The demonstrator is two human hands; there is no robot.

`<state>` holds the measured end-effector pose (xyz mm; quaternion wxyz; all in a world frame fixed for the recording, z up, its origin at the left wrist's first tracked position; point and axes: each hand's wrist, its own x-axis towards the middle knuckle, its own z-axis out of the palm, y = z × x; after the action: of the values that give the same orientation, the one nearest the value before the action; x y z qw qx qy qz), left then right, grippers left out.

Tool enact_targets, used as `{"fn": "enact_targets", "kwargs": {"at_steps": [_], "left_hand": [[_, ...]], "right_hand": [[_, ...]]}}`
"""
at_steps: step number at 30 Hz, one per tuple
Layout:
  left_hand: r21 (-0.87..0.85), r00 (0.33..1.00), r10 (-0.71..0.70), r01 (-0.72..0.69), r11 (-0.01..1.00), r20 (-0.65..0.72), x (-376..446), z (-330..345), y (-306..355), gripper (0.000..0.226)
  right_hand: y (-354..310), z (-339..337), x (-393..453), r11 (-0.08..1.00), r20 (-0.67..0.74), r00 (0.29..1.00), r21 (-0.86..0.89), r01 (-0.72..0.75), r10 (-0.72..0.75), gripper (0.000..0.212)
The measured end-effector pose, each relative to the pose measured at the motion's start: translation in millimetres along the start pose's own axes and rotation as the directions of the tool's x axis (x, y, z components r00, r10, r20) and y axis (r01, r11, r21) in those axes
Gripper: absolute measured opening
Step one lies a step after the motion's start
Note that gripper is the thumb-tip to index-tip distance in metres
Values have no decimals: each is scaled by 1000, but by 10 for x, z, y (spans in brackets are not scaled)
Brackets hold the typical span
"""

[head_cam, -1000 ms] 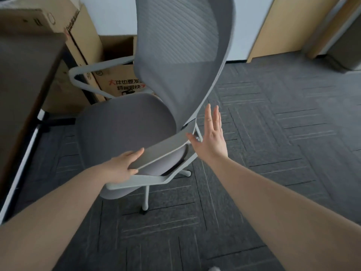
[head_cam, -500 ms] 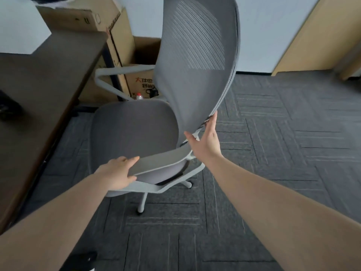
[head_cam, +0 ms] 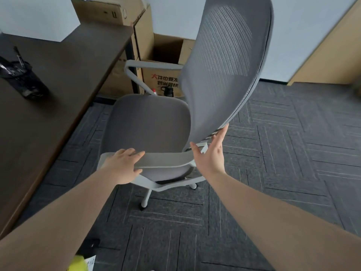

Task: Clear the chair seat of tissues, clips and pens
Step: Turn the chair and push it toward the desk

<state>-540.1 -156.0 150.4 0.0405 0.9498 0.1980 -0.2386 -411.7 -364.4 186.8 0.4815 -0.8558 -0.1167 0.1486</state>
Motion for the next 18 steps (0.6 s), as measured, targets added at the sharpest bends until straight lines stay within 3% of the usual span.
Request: {"fn": "enact_targets", "kwargs": {"at_steps": [8,14,18], "left_hand": [[17,1000,12,-11,1000,-3,-20,84,-297,61],[14,999,42,-43,999,26,-180,163,-488,60],[20,999,40,-41,999,36,-340,236,-655,60]], "right_hand": [[9,276,-211,1000,-20,1000,6,-10,10,103],[-6,282,-75,993,-32,993,3,-115,115,59],[-73,406,-238,993,8,993,13,-118,118,53]]}}
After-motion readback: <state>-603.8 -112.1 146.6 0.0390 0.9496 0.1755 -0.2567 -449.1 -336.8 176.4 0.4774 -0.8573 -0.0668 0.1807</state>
